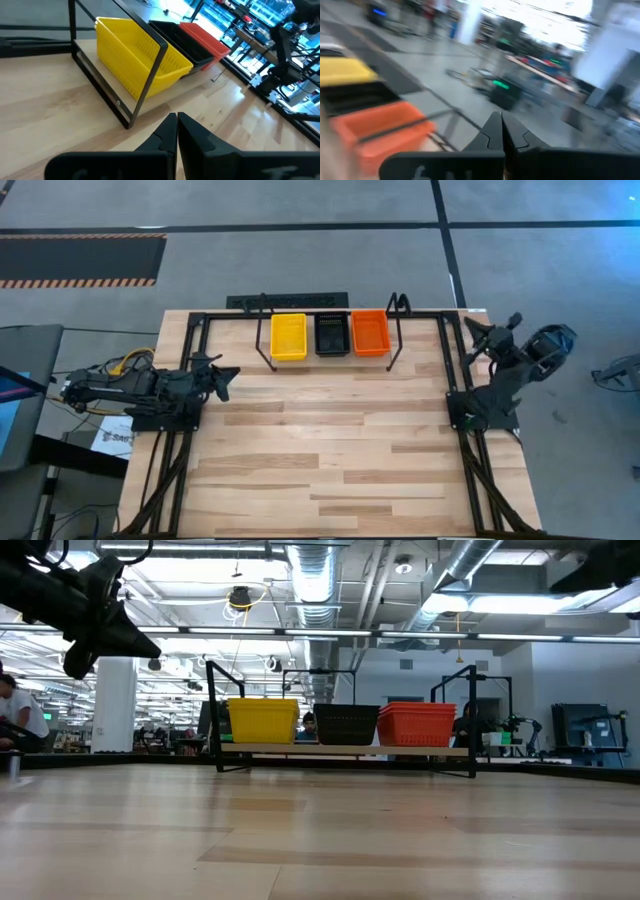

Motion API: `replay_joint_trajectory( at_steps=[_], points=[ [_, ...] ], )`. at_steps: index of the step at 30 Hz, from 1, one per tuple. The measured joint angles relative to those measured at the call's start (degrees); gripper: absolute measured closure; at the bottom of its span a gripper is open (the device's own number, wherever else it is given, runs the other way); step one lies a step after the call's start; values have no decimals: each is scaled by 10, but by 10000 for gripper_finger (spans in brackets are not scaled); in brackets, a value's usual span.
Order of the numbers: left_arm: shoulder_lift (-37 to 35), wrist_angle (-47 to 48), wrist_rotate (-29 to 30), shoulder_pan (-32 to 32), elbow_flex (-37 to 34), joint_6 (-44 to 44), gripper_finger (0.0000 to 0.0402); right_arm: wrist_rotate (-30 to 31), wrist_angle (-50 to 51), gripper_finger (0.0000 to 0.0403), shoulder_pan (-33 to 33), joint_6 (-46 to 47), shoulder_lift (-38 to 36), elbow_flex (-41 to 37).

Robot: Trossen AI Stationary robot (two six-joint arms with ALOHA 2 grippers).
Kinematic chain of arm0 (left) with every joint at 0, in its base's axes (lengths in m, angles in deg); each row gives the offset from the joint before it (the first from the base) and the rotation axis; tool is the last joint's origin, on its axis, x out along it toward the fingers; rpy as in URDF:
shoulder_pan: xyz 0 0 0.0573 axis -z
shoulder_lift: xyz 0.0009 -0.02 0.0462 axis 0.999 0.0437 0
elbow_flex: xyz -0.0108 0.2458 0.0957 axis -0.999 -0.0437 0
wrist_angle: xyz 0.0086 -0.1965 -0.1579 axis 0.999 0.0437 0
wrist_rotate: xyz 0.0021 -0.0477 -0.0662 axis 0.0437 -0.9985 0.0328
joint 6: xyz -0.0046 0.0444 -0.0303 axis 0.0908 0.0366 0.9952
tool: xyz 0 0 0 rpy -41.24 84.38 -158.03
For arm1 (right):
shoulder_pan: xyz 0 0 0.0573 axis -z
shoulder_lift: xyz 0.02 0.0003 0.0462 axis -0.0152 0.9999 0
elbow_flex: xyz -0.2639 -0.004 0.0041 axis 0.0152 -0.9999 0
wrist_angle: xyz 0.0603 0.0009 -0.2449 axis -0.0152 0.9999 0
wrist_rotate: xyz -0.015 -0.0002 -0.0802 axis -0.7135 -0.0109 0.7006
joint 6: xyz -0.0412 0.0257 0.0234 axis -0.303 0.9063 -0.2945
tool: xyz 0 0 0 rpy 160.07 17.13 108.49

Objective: Stack baskets on shelf by color
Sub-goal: Return to Home Position

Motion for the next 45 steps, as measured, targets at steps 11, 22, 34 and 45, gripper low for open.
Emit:
replay_joint_trajectory(
  at_steps=[11, 22, 34, 45],
  points=[
    [0, 1, 12, 0, 0, 1, 401, 1, -73, 397, 231, -5, 1, 1],
    [0, 3, 7, 0, 0, 2, 401, 0, -88, 398, 245, -7, 1, 2],
    [0, 2, -3, 0, 0, 4, 401, -281, -100, 401, 100, -203, 1, 136],
    [0, 2, -2, 0, 0, 4, 401, -252, -113, 402, -49, -150, 0, 125]
  ],
)
